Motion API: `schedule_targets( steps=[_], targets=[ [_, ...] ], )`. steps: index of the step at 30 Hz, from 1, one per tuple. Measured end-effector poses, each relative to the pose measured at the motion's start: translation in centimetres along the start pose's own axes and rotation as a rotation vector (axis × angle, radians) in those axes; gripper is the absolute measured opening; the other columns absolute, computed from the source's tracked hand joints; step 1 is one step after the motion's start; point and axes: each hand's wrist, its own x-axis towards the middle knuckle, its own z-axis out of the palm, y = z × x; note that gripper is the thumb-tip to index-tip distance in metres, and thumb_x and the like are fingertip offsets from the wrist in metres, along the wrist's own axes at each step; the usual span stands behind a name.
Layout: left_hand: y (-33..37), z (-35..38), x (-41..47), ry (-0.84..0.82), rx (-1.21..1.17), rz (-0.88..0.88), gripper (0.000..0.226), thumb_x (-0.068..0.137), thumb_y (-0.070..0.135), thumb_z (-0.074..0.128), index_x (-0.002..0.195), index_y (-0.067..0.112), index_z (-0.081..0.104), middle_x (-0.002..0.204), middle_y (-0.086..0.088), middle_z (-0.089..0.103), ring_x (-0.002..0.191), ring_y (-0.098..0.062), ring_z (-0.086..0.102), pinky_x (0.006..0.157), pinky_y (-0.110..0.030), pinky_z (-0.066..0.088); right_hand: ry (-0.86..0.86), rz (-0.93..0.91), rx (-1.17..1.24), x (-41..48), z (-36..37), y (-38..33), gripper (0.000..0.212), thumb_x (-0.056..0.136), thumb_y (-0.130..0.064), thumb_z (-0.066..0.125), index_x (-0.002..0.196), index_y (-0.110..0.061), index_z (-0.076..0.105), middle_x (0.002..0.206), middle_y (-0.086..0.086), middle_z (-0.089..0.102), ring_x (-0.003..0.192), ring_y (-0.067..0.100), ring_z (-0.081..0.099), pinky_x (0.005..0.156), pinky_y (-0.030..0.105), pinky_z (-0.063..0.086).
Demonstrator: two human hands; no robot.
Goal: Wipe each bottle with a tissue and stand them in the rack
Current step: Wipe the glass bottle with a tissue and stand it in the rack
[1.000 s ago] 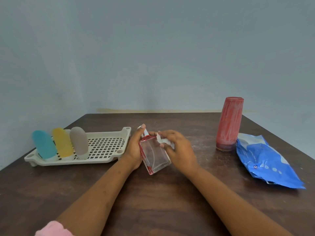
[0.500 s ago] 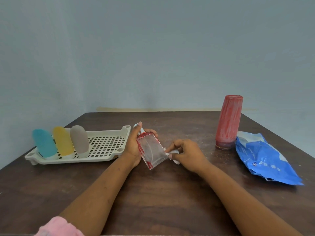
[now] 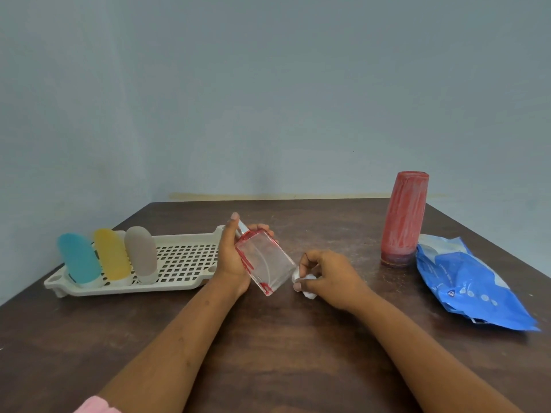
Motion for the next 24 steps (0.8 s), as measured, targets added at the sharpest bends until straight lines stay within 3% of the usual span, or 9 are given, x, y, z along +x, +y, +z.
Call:
schedule_targets(
  steps=[2,5,9,14,19,24],
  targets=[
    [0.5,0.2,0.0,0.039,-0.086,0.07,0.059,0.087,0.057,0.047,0.068,0.006,0.07,0.073,-0.01,0.067,0.069,-0.025,0.064,0.076,-0.037,0.049,0.04,-0.006,0.074,0.0,0.3,-0.1,0.019,0.074,-0.014,0.077,0.078,-0.018,0.059,0.085,-0.005,0.065,0.077,0.006,0.062,0.059,0.011,0.046],
    [0.8,0.1,0.0,0.07,-0.167,0.131,0.064,0.092,0.058,0.04,0.071,0.005,0.069,0.076,-0.01,0.067,0.072,-0.025,0.066,0.08,-0.038,0.05,0.128,-0.037,0.274,-0.1,0.8,-0.8,0.021,0.073,-0.013,0.077,0.079,-0.018,0.057,0.087,0.0,0.066,0.08,0.016,0.065,0.066,0.027,0.055],
    [0.8,0.2,-0.3,0.113,-0.121,0.075,0.063,0.09,0.062,0.042,0.078,0.005,0.067,0.081,-0.01,0.066,0.079,-0.025,0.064,0.086,-0.041,0.048,0.235,-0.089,0.336,-0.3,1.7,-1.5,0.02,0.073,-0.012,0.078,0.081,-0.015,0.059,0.085,-0.003,0.066,0.079,0.011,0.064,0.062,0.016,0.051],
    [0.8,0.2,-0.2,0.131,-0.111,0.017,0.061,0.087,0.065,0.047,0.087,0.006,0.066,0.087,-0.011,0.066,0.085,-0.027,0.064,0.091,-0.045,0.047,0.307,-0.084,0.423,-0.4,2.0,-1.4,0.017,0.075,-0.011,0.076,0.081,-0.017,0.061,0.085,-0.004,0.067,0.08,0.011,0.063,0.068,0.021,0.054],
    [0.6,0.1,-0.2,0.215,-0.081,0.081,0.063,0.088,0.066,0.045,0.085,0.007,0.067,0.086,-0.01,0.069,0.084,-0.026,0.066,0.086,-0.042,0.051,0.332,-0.043,0.528,0.0,2.2,-1.1,0.017,0.078,-0.01,0.073,0.088,-0.019,0.063,0.093,-0.002,0.068,0.087,0.013,0.065,0.075,0.028,0.057],
    [0.6,0.6,-0.6,0.278,-0.093,0.145,0.061,0.093,0.061,0.04,0.081,0.008,0.067,0.081,-0.008,0.069,0.083,-0.024,0.065,0.086,-0.041,0.051,0.325,-0.025,0.667,0.2,2.3,-1.2,0.016,0.076,-0.005,0.074,0.086,-0.014,0.067,0.089,0.003,0.071,0.081,0.013,0.068,0.071,0.029,0.058]
  ],
)
